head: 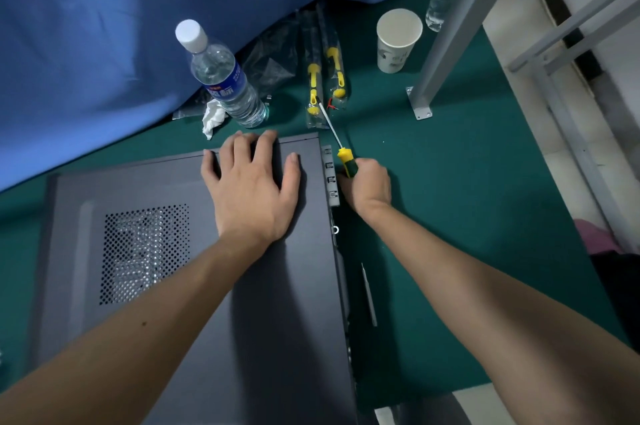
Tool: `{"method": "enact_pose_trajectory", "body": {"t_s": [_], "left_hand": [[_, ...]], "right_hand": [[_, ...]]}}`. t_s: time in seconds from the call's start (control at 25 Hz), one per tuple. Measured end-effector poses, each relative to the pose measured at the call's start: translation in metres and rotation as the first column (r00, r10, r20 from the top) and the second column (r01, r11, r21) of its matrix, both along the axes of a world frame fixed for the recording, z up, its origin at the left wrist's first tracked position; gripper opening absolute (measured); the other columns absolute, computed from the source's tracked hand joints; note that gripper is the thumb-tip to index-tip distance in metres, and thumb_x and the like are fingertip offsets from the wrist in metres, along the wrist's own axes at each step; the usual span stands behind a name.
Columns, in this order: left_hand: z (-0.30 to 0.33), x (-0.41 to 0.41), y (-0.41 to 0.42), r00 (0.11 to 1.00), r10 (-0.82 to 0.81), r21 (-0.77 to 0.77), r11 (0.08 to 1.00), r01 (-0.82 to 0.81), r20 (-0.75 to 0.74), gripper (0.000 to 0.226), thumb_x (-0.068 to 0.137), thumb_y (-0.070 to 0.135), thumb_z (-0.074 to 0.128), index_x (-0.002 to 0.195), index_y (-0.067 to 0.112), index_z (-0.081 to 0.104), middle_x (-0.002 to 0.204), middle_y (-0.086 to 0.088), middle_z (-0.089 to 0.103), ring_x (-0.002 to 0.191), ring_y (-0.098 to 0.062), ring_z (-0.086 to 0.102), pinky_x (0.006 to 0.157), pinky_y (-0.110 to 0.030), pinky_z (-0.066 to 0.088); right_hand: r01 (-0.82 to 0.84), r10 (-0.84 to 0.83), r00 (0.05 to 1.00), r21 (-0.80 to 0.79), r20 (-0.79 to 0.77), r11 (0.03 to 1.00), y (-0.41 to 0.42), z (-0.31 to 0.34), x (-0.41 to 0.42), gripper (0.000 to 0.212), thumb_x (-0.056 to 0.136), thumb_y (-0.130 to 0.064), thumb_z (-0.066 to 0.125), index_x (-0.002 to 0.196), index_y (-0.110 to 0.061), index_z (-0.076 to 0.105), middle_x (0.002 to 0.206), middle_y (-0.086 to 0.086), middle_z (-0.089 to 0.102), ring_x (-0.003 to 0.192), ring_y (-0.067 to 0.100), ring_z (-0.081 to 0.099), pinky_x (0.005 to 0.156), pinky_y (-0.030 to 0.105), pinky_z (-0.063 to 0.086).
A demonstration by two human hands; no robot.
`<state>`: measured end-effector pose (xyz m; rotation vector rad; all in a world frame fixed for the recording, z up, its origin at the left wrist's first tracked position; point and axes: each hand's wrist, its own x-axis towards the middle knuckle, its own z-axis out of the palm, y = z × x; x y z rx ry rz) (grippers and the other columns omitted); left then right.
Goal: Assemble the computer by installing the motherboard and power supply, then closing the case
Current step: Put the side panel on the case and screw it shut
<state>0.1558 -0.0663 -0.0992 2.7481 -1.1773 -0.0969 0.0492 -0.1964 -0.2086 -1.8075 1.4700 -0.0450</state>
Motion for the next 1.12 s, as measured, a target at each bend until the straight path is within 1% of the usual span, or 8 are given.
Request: {"method": "enact_pose_trajectory", "body": {"t_s": [0.08,0.2,0.36,0.52,0.68,0.92,1.04,1.12], "left_hand": [[0.000,0.001,0.000,1.000,0.004,0.003,1.000,-0.004,-0.006,0.057,0.096,0.056,0.024,0.136,0.024,0.049,0.135,-0.008,0.050,0.137,-0.027,0.033,0.117,-0.053,0.012],[0.001,0.002,0.000,1.000,-0.004,-0.010,1.000,0.004,-0.021,0.057,0.097,0.056,0.025,0.137,0.024,0.049,0.135,-0.008,0.050,0.137,-0.027,0.033,0.117,-0.054,0.012],[0.010,0.003,0.001,0.996,-0.028,-0.106,0.994,0.019,-0.089,0.048,0.100,0.047,0.039,0.141,0.023,0.047,0.138,-0.007,0.047,0.138,-0.027,0.033,0.118,-0.055,0.012],[0.029,-0.022,0.006,0.930,-0.332,-0.339,0.903,0.265,-0.157,0.033,0.095,0.031,0.060,0.125,0.018,0.061,0.119,-0.002,0.057,0.112,-0.022,0.053,0.097,-0.042,0.042],[0.037,-0.067,0.007,0.789,-0.499,-0.497,0.817,0.292,-0.357,0.018,0.089,0.018,0.074,0.106,0.013,0.072,0.094,0.006,0.067,0.081,-0.009,0.062,0.073,-0.027,0.051],[0.038,-0.090,-0.002,0.761,-0.541,-0.592,0.762,0.263,-0.358,0.015,0.085,0.010,0.076,0.099,0.007,0.078,0.090,0.001,0.072,0.080,-0.006,0.065,0.073,-0.015,0.050],[0.038,-0.100,-0.003,0.732,-0.479,-0.558,0.814,0.163,-0.484,0.013,0.088,0.013,0.072,0.100,0.011,0.077,0.088,0.003,0.072,0.079,-0.006,0.066,0.073,-0.016,0.050],[0.041,-0.096,-0.006,0.670,-0.365,-0.532,0.845,-0.052,-0.646,0.014,0.089,0.014,0.070,0.101,0.019,0.075,0.089,0.003,0.073,0.078,-0.009,0.068,0.075,-0.021,0.054]], "right_hand": [[0.014,-0.016,0.997,0.038,0.071,0.999,0.002,0.004,-0.003,0.026,0.088,-0.022,0.067,0.069,-0.010,0.054,0.061,0.006,0.054,0.062,0.033,0.053,0.053,0.033,0.041],[0.172,-0.244,0.920,0.241,0.308,0.955,0.006,0.025,-0.021,0.010,0.088,-0.019,0.069,0.080,-0.016,0.064,0.074,0.003,0.067,0.062,0.021,0.068,0.069,0.045,0.059],[0.110,-0.279,0.812,0.336,0.512,0.935,0.011,0.077,-0.058,0.003,0.084,-0.024,0.073,0.081,-0.025,0.073,0.074,-0.007,0.072,0.051,0.008,0.063,0.052,0.021,0.050],[-0.102,-0.257,0.708,0.455,0.658,0.885,0.009,0.118,-0.083,0.003,0.078,-0.023,0.076,0.078,-0.025,0.074,0.075,0.002,0.071,0.051,0.011,0.055,0.051,0.020,0.047],[-0.225,-0.265,0.702,0.559,0.661,0.798,0.016,0.128,-0.096,0.013,0.081,-0.019,0.078,0.072,-0.026,0.071,0.070,0.003,0.069,0.051,0.012,0.053,0.052,0.025,0.048],[-0.232,-0.358,0.719,0.691,0.596,0.685,0.017,0.129,-0.118,0.028,0.071,-0.034,0.076,0.082,-0.013,0.060,0.064,0.001,0.063,0.050,0.011,0.052,0.051,0.025,0.048],[-0.197,-0.230,0.798,0.602,0.557,0.774,0.013,0.128,-0.127,0.038,0.080,-0.051,0.069,0.081,-0.014,0.060,0.059,-0.004,0.062,0.049,0.011,0.054,0.050,0.022,0.046],[-0.182,0.009,0.901,0.358,0.434,0.916,0.000,0.123,-0.143,0.045,0.084,-0.059,0.066,0.070,-0.017,0.056,0.053,-0.004,0.057,0.046,0.010,0.051,0.046,0.021,0.041]]}}
